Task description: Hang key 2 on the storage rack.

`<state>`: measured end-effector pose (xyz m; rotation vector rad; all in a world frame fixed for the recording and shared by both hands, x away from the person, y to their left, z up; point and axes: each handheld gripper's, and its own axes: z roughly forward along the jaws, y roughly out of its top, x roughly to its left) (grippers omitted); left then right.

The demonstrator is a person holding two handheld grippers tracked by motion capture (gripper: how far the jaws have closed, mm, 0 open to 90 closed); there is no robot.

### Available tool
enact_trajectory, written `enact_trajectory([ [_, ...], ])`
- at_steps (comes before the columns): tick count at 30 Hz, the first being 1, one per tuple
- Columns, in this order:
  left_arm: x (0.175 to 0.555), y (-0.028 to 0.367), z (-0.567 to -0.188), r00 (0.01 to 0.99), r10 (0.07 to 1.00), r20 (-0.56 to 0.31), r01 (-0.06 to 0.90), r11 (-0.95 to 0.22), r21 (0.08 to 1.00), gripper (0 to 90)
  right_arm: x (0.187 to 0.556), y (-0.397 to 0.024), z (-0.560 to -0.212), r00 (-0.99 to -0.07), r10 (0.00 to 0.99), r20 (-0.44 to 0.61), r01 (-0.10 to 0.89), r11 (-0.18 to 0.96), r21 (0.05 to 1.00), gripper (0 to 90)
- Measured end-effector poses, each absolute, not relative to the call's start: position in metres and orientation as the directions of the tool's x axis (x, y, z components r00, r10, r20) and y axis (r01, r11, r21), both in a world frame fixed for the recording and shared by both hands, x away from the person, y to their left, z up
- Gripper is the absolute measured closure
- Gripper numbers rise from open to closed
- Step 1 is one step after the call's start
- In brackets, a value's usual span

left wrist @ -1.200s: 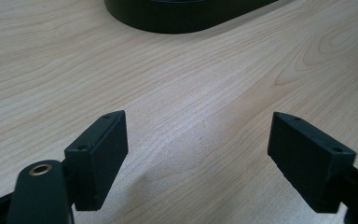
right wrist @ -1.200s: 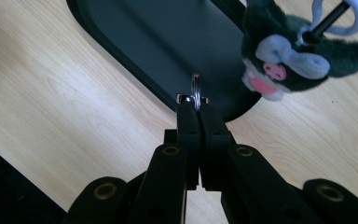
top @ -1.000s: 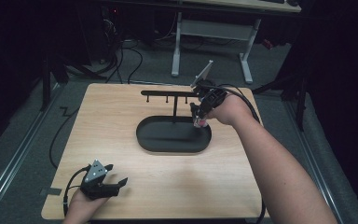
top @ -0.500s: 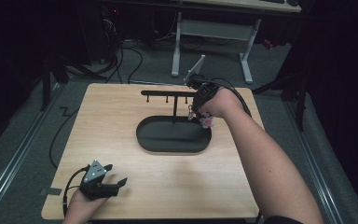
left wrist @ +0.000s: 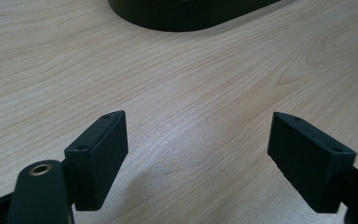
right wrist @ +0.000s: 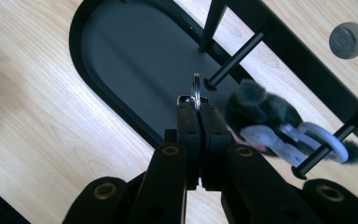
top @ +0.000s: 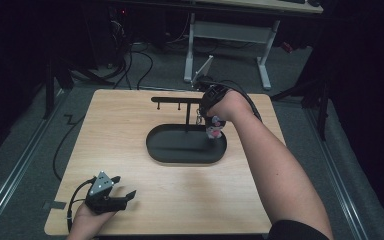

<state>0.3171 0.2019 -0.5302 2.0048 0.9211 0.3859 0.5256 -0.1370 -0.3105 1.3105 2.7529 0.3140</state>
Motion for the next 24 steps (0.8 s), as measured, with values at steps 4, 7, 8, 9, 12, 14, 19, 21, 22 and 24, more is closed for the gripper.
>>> enact_trajectory([
  [4,0.317,0.201,-0.530,0.679,0.731,-0.069,0.461,-0.352,0.815,20.5,0.528,-0.136,-0.310,-0.639,0.769,0.011,0.752,0.621,0.219,89.1],
  [7,0.317,0.202,-0.530,0.676,0.733,-0.070,0.463,-0.349,0.815,20.5,0.530,-0.136,-0.310,-0.632,0.775,0.008,0.758,0.616,0.214,89.1],
  [8,0.317,0.202,-0.531,0.674,0.735,-0.072,0.464,-0.345,0.816,20.5,0.532,-0.138,-0.310,-0.628,0.778,0.011,0.761,0.611,0.219,89.1],
  [9,0.317,0.202,-0.531,0.674,0.735,-0.072,0.464,-0.345,0.816,20.5,0.532,-0.138,-0.310,-0.628,0.778,0.011,0.761,0.611,0.219,89.1],
  [12,0.317,0.202,-0.531,0.675,0.734,-0.071,0.464,-0.348,0.815,20.5,0.534,-0.141,-0.310,-0.622,0.783,0.012,0.766,0.605,0.218,89.1],
  [14,0.317,0.202,-0.531,0.678,0.732,-0.069,0.465,-0.354,0.812,20.5,0.535,-0.142,-0.310,-0.618,0.786,0.012,0.768,0.601,0.220,89.1],
  [19,0.317,0.202,-0.531,0.679,0.731,-0.067,0.463,-0.355,0.812,20.5,0.538,-0.144,-0.310,-0.610,0.792,0.022,0.774,0.589,0.233,89.0],
  [21,0.317,0.201,-0.531,0.680,0.731,-0.063,0.460,-0.358,0.812,20.5,0.541,-0.145,-0.310,-0.605,0.796,0.020,0.776,0.583,0.242,89.0],
  [22,0.316,0.201,-0.531,0.681,0.730,-0.063,0.459,-0.358,0.813,20.5,0.542,-0.145,-0.311,-0.594,0.804,0.025,0.785,0.571,0.240,89.0],
  [24,0.316,0.201,-0.531,0.683,0.729,-0.057,0.456,-0.364,0.812,20.6,0.545,-0.145,-0.313,-0.595,0.803,0.019,0.782,0.574,0.243,88.9],
])
